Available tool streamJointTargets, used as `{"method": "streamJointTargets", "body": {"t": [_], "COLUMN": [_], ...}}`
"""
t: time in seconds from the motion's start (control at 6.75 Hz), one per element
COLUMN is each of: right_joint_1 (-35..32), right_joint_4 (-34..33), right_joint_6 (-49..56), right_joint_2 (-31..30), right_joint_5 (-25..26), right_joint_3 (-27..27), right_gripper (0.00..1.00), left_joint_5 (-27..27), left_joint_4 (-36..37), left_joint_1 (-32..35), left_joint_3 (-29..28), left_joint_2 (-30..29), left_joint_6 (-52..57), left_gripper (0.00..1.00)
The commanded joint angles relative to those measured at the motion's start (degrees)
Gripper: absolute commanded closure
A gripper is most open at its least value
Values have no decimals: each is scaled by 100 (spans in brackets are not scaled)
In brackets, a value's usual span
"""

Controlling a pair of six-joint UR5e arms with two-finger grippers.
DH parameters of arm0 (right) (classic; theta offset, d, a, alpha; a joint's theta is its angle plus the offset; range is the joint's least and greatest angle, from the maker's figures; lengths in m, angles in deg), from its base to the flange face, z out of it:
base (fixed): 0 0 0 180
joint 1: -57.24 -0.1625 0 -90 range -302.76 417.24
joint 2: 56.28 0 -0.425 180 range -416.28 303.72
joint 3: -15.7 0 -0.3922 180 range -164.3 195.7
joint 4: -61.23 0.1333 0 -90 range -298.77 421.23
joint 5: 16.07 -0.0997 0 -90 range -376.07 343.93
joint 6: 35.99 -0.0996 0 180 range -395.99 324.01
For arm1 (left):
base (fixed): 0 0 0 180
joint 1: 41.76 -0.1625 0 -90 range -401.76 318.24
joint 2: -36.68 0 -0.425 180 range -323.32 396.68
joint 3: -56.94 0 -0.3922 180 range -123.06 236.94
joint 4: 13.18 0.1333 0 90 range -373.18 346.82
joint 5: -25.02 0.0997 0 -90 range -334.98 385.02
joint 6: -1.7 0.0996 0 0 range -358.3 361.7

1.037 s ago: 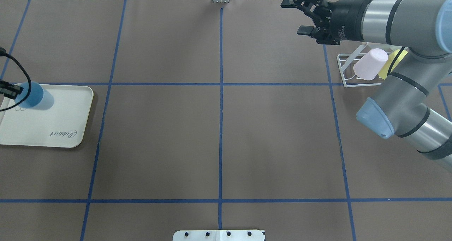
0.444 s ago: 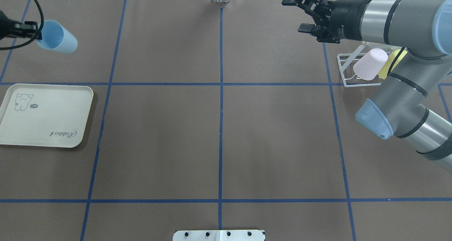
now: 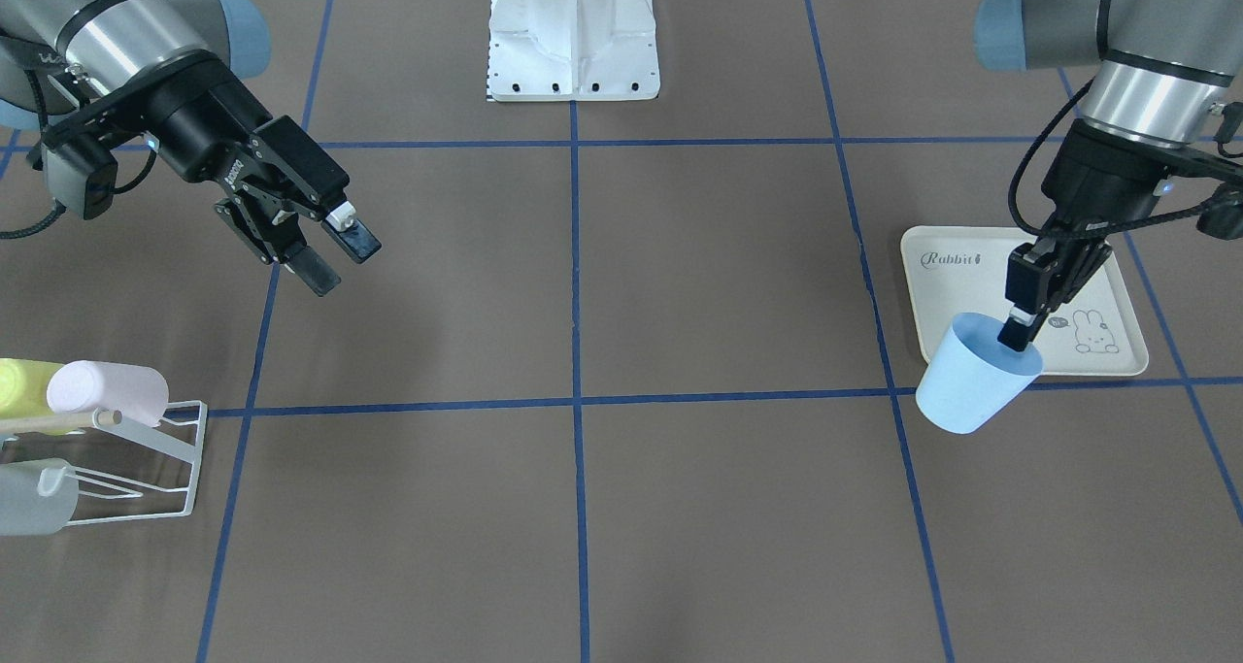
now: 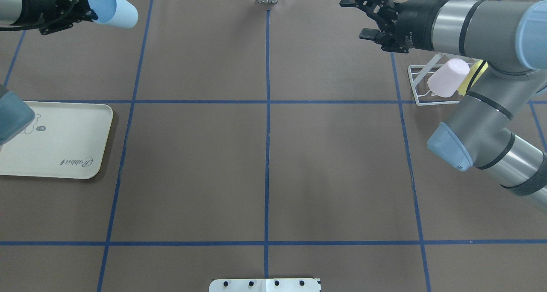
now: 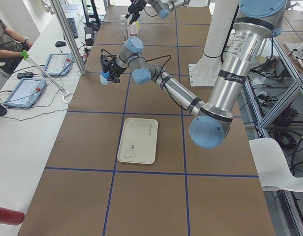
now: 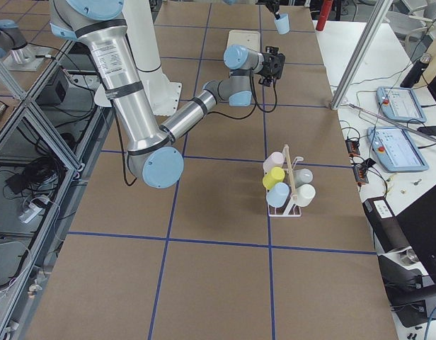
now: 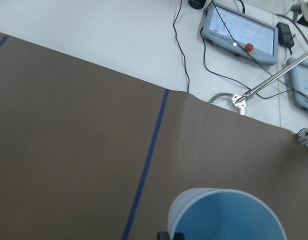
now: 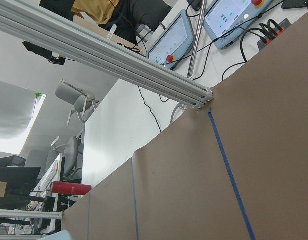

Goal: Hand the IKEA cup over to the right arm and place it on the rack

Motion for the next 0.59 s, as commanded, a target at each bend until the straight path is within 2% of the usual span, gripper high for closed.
{"method": "streamJointTargets", "body": {"t": [0.0,0.3,0.44], "right_joint_1": [46,160,500], "right_joint_4": [4,12,12], "right_joint_6": [-26,-167,-402], "right_joint_2": [29,159,343], "right_joint_5": [74,266,833], "right_joint_3": [-31,-40,-23], "right_gripper": [0,0,0], "left_joint_5": [680,2145,2631], "left_joint_4": [-1352,-2452,-3075], "left_joint_1": [-525,-1403,-1668], "left_joint_3": [-156,-253,-531], "left_joint_2": [-40,-67,-249], "left_joint_6": [-2073,-3815,-4562], "left_gripper": [100,100,100]}}
